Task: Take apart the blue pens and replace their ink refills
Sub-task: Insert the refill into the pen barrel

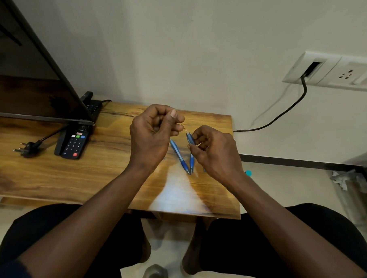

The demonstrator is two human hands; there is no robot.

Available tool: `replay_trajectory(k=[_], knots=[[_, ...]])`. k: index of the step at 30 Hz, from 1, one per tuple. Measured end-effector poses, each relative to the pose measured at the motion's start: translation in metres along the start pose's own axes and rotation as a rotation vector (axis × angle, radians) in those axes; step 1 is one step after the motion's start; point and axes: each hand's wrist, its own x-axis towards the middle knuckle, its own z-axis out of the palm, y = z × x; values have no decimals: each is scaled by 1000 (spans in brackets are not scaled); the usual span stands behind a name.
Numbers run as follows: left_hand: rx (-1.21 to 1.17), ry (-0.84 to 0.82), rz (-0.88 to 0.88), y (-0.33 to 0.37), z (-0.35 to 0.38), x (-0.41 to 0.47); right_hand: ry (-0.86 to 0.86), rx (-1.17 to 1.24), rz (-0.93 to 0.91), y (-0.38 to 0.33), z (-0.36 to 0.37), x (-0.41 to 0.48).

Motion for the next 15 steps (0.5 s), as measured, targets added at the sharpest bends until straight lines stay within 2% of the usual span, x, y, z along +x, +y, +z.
replay_trajectory(k=[15], knots=[[32,-28,-10,-1,1,-1,2,-24,-14,-1,-1,0]])
